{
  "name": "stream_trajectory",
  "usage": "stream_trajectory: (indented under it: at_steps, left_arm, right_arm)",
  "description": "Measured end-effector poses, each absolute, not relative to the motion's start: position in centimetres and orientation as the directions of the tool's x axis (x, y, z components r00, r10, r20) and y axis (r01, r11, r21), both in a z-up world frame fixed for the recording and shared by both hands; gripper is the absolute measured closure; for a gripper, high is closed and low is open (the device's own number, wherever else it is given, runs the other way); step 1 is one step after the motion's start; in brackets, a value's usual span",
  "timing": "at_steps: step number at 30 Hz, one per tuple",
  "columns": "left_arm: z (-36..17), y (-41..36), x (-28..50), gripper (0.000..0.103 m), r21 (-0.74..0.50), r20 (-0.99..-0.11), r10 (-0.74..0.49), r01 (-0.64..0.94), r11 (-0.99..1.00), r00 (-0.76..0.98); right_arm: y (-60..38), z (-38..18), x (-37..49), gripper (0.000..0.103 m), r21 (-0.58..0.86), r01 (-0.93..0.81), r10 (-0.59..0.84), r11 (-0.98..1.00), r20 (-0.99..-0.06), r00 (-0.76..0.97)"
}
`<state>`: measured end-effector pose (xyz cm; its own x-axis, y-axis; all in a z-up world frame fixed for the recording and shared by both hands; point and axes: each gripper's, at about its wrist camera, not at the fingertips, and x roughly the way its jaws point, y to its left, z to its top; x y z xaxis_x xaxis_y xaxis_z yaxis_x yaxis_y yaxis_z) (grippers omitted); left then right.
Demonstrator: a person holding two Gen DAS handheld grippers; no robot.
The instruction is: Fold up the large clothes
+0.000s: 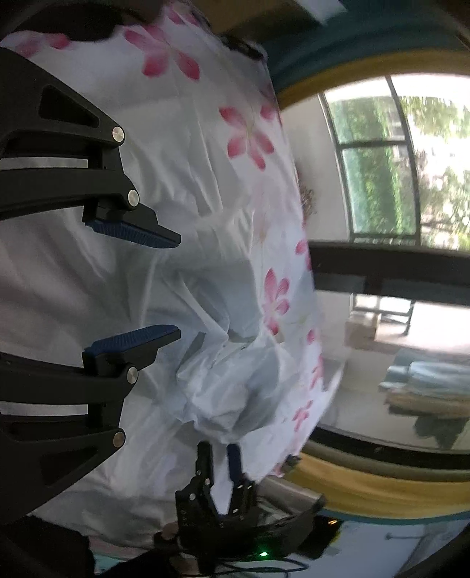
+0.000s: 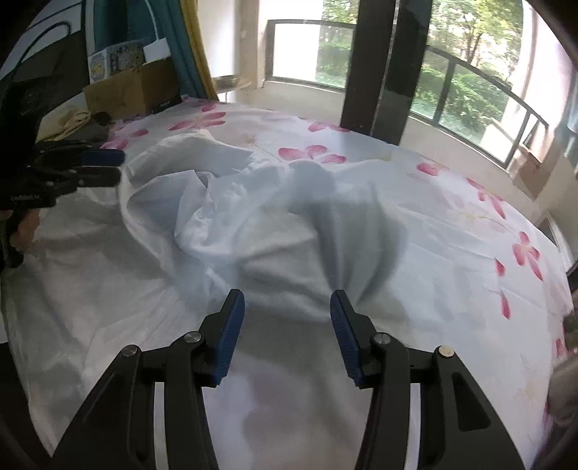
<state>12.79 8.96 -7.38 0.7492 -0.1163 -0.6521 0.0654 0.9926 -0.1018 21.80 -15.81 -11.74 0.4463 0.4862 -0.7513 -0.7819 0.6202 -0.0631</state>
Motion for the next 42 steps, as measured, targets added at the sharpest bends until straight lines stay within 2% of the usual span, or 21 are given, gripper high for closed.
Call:
stream_trajectory:
  at_steps: [8, 16, 28, 31, 33, 34, 35, 42]
  left_arm:
    - [-5.8, 11.0, 6.9, 0.056, -0.145, -0.608, -0.021, -0.085, 0.986, 0.794]
    - [-6.8, 12.9, 1.1, 0.056, -0.175, -0.627, 0.066, -0.223, 0.959, 0.776]
    - [-9.2, 13.4, -7.0, 0.056, -0.14, -0.657, 0.232, -0.419, 0.897, 0.717]
    - [-9.5, 13.7, -8.7, 0.056, -0.169, -0.656, 0.225, -0.431, 0.886, 0.72]
    - [-9.9, 13.8, -9.5, 0.053, -0.199, -0.659, 0.2, -0.425, 0.883, 0.725]
    - [-10.1, 13.7, -10.0, 0.044, -0.197, -0.665, 0.204, -0.432, 0.88, 0.718]
    - [-10.2, 13.5, -10.2, 0.041, -0.191, -0.669, 0.212, -0.44, 0.877, 0.712]
    - [-11.5, 12.4, -11.8, 0.041, -0.062, -0.707, 0.32, -0.506, 0.86, 0.631]
  right_arm:
    - [-19.9, -9.7, 19.8, 0.053, -0.067, -0.723, 0.469, 0.688, -0.719, 0.513]
    - [-24.6, -9.0, 18.2, 0.052, -0.097, -0.645, 0.403, 0.758, -0.707, 0.581]
    - [-32.4, -11.1, 17.4, 0.051, -0.114, -0.503, 0.285, 0.856, -0.708, 0.646]
    - [-34.1, -11.9, 17.2, 0.051, -0.121, -0.471, 0.255, 0.874, -0.711, 0.656]
    - [-35.1, -12.3, 17.2, 0.051, -0.124, -0.458, 0.24, 0.88, -0.715, 0.656]
    - [-35.7, -12.4, 17.2, 0.05, -0.127, -0.448, 0.231, 0.885, -0.716, 0.659]
    - [-36.2, -12.5, 17.2, 0.05, -0.129, -0.44, 0.224, 0.889, -0.715, 0.662]
    - [-38.8, -13.0, 17.5, 0.05, -0.12, -0.384, 0.186, 0.916, -0.721, 0.667]
